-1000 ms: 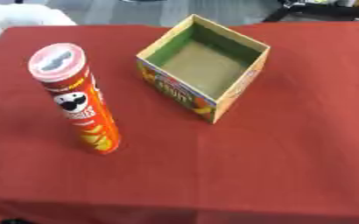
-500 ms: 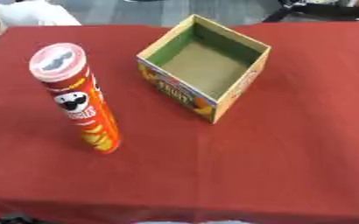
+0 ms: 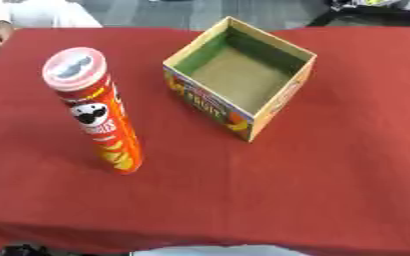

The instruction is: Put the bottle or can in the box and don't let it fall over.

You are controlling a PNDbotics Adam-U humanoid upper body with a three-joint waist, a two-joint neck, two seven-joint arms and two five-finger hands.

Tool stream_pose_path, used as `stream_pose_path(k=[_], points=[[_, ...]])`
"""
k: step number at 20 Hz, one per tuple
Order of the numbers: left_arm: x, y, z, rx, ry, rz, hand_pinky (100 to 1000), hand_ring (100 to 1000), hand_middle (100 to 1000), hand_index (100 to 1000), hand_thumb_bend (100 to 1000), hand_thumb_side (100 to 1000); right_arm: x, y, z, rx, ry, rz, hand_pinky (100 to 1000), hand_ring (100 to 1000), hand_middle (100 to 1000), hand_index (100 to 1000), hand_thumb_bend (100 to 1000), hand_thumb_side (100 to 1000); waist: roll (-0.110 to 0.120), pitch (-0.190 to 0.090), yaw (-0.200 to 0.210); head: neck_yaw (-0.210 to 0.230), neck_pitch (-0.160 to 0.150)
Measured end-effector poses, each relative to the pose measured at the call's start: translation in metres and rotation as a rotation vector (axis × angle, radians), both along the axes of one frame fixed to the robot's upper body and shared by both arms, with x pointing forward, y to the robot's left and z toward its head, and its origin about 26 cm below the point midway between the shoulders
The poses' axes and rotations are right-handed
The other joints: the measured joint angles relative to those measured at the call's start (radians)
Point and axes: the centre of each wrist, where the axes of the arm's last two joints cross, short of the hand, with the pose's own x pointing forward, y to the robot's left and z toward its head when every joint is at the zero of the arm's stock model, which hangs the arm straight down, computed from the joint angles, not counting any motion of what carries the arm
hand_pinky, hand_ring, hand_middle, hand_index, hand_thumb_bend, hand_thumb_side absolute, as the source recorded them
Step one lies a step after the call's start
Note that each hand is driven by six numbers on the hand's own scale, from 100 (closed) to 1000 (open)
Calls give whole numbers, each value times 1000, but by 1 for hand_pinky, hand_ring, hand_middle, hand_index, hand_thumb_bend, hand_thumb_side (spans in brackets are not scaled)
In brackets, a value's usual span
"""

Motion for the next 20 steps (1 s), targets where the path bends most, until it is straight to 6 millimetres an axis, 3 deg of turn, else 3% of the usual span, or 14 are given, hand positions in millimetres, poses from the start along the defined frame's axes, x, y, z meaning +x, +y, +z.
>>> stream_pose_path(k=[6,20], points=[[-10,0,-8,9,45,-24,854,849,813,900,626,571,0,0,0,2,2,-3,873,788,837,881,100,909,-1,0,4,-1,0],[-13,-16,-17,3,115,-110,853,849,814,903,636,559,2,4,0,2,-2,1,874,788,837,882,100,910,-2,-1,1,8,-1]])
